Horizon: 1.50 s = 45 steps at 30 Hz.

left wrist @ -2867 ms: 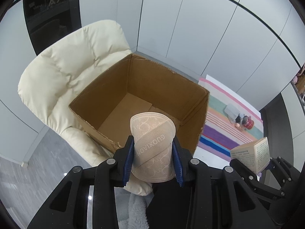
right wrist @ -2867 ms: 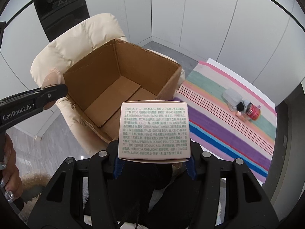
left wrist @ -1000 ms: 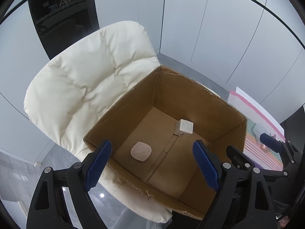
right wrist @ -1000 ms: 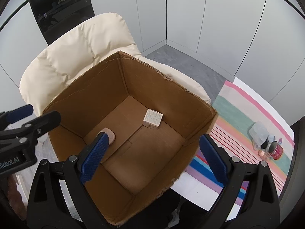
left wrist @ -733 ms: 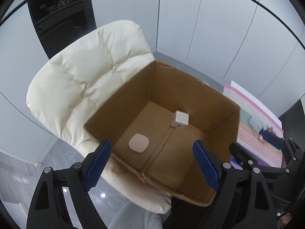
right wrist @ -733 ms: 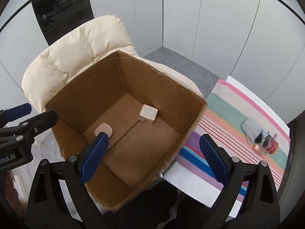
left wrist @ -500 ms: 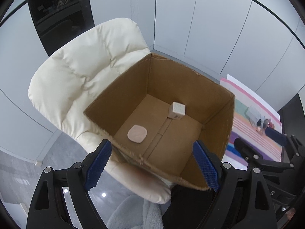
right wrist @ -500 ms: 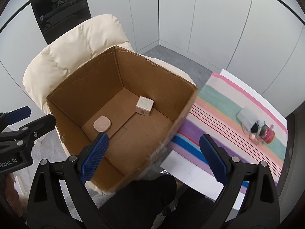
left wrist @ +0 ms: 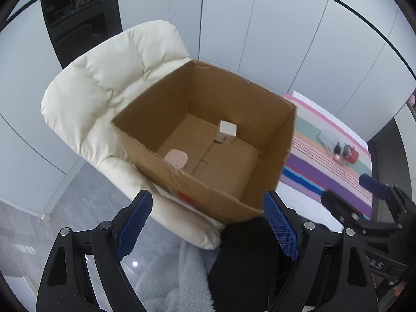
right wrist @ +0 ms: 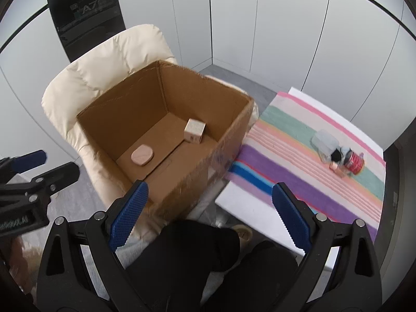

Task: Organize objects
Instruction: 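Withdraw both tools from the cardboard box back toward the table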

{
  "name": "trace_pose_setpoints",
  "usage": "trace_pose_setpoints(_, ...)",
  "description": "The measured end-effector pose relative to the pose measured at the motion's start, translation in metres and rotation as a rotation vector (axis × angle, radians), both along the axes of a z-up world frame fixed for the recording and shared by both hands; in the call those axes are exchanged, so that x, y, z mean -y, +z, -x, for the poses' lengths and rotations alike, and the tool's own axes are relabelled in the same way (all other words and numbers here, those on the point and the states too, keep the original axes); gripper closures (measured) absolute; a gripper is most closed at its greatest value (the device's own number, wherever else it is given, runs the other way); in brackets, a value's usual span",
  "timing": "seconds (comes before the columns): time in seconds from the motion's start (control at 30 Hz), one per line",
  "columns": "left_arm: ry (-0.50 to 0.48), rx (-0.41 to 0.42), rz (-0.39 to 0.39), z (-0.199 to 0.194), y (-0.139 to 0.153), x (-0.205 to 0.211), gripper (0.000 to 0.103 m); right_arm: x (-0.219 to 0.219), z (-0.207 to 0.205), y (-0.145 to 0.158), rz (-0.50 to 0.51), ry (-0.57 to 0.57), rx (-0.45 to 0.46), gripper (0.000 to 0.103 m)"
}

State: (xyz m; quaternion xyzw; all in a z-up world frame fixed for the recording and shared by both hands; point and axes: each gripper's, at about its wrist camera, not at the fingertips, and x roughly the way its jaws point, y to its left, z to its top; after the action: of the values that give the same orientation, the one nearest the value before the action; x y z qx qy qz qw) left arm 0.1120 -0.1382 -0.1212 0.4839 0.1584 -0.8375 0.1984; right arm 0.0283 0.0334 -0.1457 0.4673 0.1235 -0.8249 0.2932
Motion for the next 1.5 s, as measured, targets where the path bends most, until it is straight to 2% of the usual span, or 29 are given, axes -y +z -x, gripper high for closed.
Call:
trace_pose_setpoints(0.13, -0.009, -0.019, -0.023, -0.004, 0.004, -0.009, 0.015, -0.021, -0.012, 0.001, 0.006, -0.022, 0.018, 0.005)
trace_pose_setpoints(0.37, -0.026, -0.008, -0.031, 0.005, 0.001, -0.018, 0.015, -0.039, -0.005, 0.001, 0.002, -0.081, 0.009, 0.005)
trace_pose_setpoints(0.73, -0.066, -0.004, -0.011, 0.021, 0.004, -0.033, 0.015, -0.059, 0.003, -0.002, 0.017, -0.140, 0.020, 0.005)
trace_pose_setpoints(1.1, -0.182, -0.008, -0.033, 0.053, 0.000, -0.078, 0.015, -0.107, 0.010, -0.002, 0.002, -0.256, 0.019, 0.005)
trace_pose_setpoints(1.5, -0.352, -0.031, -0.053, 0.088, 0.001, -0.157, 0.015, -0.192, 0.005, 0.002, -0.015, -0.438, 0.013, 0.005)
